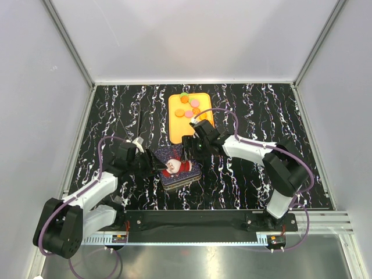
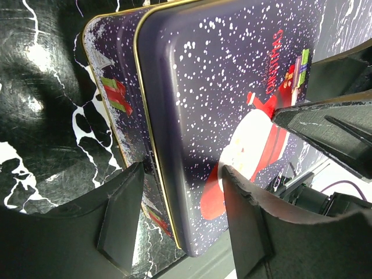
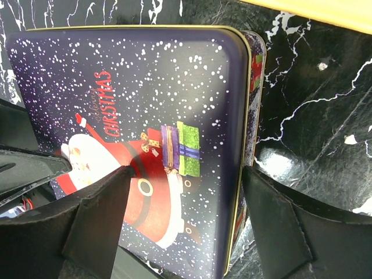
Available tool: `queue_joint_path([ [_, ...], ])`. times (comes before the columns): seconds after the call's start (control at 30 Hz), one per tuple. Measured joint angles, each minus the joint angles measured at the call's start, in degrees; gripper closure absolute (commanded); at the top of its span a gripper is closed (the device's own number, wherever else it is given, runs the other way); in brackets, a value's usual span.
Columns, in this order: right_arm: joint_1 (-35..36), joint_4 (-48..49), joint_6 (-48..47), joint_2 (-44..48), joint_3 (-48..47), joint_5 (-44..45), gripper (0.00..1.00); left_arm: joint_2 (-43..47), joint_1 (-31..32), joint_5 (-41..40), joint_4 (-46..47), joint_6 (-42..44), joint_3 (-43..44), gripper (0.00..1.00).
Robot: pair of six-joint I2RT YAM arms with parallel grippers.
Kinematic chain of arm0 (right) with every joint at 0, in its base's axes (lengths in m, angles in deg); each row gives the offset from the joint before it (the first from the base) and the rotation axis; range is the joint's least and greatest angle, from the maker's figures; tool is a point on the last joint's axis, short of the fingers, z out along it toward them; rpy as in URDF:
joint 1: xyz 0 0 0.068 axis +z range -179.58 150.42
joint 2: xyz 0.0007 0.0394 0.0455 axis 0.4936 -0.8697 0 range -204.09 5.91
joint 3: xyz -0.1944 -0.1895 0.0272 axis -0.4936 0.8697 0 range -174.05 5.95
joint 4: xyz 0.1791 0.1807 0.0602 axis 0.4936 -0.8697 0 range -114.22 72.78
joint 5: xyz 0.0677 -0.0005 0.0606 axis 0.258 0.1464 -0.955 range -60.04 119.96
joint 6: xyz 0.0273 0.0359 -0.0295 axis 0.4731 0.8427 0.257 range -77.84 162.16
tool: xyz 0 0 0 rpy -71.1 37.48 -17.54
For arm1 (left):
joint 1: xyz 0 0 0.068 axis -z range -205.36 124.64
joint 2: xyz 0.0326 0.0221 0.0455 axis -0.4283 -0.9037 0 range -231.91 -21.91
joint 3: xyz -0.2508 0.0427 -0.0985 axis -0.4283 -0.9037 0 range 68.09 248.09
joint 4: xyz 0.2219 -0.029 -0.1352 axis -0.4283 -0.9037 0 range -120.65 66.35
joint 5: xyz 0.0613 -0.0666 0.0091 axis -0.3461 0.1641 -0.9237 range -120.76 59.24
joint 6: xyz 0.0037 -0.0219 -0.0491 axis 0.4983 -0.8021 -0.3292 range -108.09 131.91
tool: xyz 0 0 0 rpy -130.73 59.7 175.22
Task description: Pack the cookies
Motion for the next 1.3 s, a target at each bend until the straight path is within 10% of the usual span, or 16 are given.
queue_joint_path([
  [0.3, 0.0, -2.7, -2.8, -0.5, -1.9, -0.3, 0.13, 3.0, 1.8, -1.8, 0.2, -2.9, -1.4, 0.55],
  [0.83, 0.2, -5.8, -7.7, -2.3, -5.2, -2.4, 0.1, 7.7, 2.8, -5.7, -8.0, -1.0, 2.9, 0.16],
  [1.3, -0.7, -6.3, -9.0, -2.3, -5.2, -4.1, 0.09, -0.6, -4.5, -6.3, -5.4, 0.7, 4.4, 0.22],
])
